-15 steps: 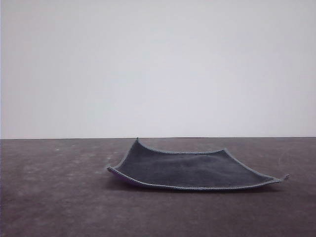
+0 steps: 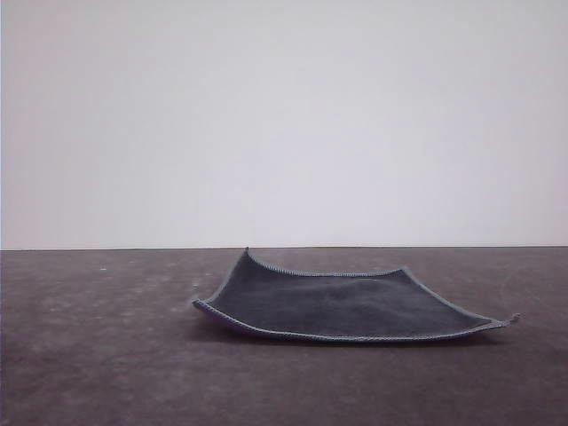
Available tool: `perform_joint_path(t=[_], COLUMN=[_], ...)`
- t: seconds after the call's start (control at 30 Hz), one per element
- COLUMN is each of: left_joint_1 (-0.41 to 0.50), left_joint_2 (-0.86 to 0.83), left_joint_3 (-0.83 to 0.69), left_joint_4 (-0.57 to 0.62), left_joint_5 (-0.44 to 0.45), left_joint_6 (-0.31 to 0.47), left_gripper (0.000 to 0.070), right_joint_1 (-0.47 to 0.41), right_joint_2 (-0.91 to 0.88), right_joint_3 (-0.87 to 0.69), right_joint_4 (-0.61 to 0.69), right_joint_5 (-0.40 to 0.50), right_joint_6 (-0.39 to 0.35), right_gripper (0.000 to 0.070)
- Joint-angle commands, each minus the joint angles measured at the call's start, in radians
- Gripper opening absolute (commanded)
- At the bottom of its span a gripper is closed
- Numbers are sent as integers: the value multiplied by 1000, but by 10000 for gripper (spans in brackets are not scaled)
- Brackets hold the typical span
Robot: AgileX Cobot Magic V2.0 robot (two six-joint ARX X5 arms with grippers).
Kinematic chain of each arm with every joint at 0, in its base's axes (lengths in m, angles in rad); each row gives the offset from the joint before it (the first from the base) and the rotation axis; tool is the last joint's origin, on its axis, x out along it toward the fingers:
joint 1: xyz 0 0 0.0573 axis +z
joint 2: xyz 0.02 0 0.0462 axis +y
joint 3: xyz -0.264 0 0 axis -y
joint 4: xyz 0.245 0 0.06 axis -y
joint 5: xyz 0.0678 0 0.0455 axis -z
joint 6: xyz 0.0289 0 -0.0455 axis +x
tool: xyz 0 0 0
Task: Fold clothes
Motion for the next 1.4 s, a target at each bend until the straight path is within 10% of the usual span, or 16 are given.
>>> perform_joint_path(t=[0.0,0.4,1.37], left_joint_1=[0,0,-23], left_joint_2=[-1,58,1232], left_joint_3=[-13,120,860], left_joint_4=[4,5,34], left_joint_5=[-2,-3,130], left_joint_6=[-5,-183,38], left_gripper=[16,14,15], right_joint_1=[-2,-1,19], right_joint_2=[-2,40,1148], right_joint_3=[-5,123,888], right_joint_4=[11,-23,-114], right_joint_5=[-1,0,-144], right_joint_6=[24,258,85], right_gripper=[12,4,4])
